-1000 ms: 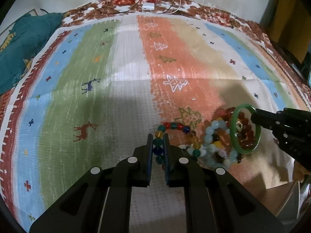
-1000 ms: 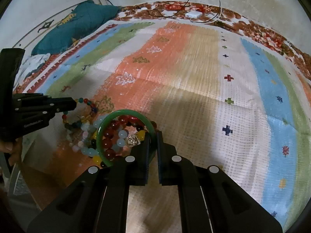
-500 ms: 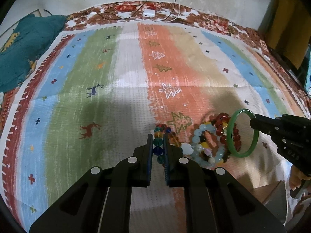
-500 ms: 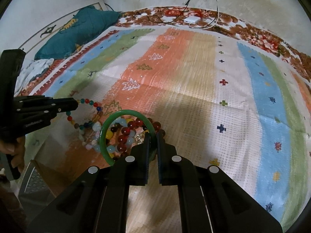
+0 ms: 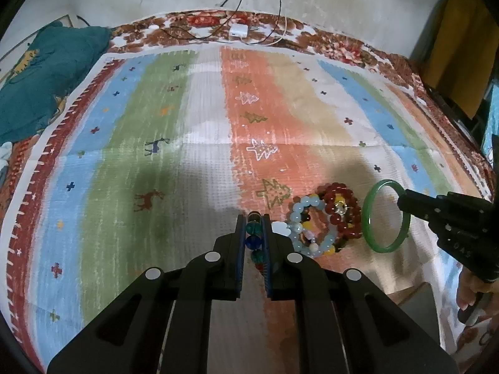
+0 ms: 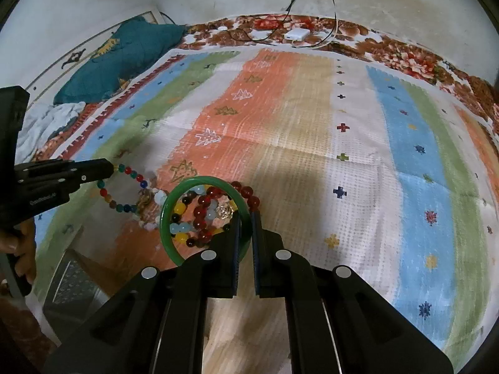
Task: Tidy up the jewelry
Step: 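Lift the bangle with the right gripper while the left lifts the bead bracelet over the tin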
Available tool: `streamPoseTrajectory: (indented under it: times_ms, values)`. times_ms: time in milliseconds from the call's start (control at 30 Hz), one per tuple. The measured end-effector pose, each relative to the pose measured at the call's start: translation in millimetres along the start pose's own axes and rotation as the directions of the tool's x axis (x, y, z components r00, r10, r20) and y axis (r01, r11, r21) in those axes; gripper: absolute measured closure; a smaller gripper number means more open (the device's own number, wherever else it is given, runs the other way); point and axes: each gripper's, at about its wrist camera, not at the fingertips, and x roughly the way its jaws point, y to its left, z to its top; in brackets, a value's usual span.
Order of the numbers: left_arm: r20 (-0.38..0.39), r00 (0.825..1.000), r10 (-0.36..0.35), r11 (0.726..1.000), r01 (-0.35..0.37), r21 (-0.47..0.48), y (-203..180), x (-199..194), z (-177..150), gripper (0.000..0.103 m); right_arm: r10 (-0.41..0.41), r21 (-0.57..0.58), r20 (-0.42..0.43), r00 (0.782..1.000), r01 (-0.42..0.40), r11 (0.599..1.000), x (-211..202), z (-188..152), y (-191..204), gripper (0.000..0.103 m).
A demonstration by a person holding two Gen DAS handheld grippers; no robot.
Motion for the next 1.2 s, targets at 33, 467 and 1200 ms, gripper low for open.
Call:
streamPoseTrajectory:
  times_ms: [33,467,1200]
  values:
    - [0.004,1.0,-0.002,1.0,0.002,-0.001,-1,-3,0,0.094,0.0,0.001,0.001,1.0,0.0,1.0,-1,0,0,0.095]
    - [0.045,0.998,-0.036,0.999,0.037,-0.009,-9,-33,-5,0.094,-0.006,0.027,0.006,1.0,0.006,1.0,-24,-10,1,0.095]
    - [0.111,0.987,-0.118,0.993,0.12,-0.006,-34,-86,-28,0.094,0.008,0.047,0.046,0.999,-0.01,0.999,-72,-27,11,0.095]
